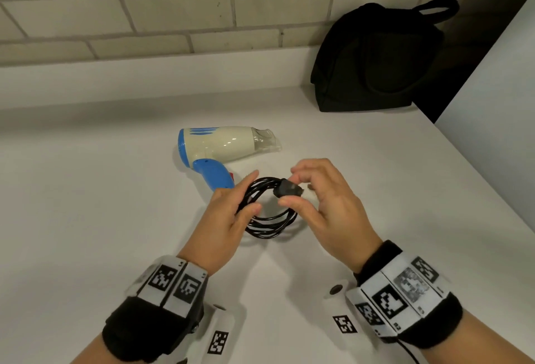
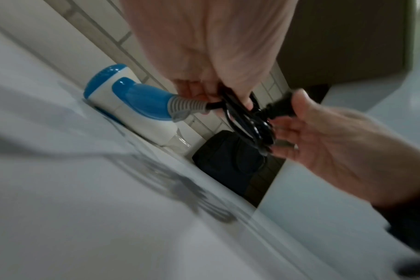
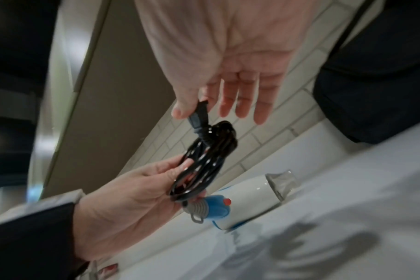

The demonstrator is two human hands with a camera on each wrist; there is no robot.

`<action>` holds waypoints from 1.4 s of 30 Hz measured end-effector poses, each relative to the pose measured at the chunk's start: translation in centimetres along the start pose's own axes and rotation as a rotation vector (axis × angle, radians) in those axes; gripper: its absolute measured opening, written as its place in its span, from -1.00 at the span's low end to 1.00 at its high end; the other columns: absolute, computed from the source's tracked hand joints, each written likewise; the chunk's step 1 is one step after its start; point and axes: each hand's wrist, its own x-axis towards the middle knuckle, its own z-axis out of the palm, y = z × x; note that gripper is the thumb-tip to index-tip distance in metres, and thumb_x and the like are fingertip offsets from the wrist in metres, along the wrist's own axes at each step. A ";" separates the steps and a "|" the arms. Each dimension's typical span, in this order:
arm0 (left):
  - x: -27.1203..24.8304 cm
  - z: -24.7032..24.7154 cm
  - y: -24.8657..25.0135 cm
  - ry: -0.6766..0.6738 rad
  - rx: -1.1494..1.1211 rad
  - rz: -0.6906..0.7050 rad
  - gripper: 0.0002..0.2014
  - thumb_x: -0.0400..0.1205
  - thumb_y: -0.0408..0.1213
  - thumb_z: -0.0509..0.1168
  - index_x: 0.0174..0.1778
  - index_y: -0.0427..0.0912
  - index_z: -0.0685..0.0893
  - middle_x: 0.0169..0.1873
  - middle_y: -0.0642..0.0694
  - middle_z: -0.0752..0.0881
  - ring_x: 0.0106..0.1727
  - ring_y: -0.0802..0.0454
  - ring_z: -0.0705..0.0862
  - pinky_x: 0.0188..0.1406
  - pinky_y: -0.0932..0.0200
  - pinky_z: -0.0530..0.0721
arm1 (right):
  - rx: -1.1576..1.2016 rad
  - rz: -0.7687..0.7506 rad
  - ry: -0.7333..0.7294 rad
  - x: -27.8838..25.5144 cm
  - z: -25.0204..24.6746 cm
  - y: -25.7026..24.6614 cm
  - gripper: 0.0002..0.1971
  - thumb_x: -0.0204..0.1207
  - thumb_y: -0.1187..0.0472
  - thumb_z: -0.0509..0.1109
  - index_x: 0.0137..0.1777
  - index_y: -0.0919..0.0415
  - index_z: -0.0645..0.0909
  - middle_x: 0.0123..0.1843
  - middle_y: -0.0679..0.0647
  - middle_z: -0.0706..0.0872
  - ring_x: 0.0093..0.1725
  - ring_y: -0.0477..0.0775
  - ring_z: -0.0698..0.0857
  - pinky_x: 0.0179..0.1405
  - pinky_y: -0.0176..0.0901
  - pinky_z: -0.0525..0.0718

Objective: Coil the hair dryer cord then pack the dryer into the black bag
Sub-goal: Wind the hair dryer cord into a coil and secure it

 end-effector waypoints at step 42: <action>-0.2 -0.3 -4.0 0.104 -0.162 -0.141 -0.60 0.42 -0.45 0.41 -0.06 0.22 0.62 -0.06 0.21 0.60 -0.02 0.46 0.58 0.02 0.69 0.43 | 0.405 0.704 -0.505 0.1 5.3 0.9 -0.80 0.39 0.12 0.47 -0.14 0.22 0.59 -0.41 0.02 0.63 -0.51 -0.10 0.58 -0.58 -0.31 0.60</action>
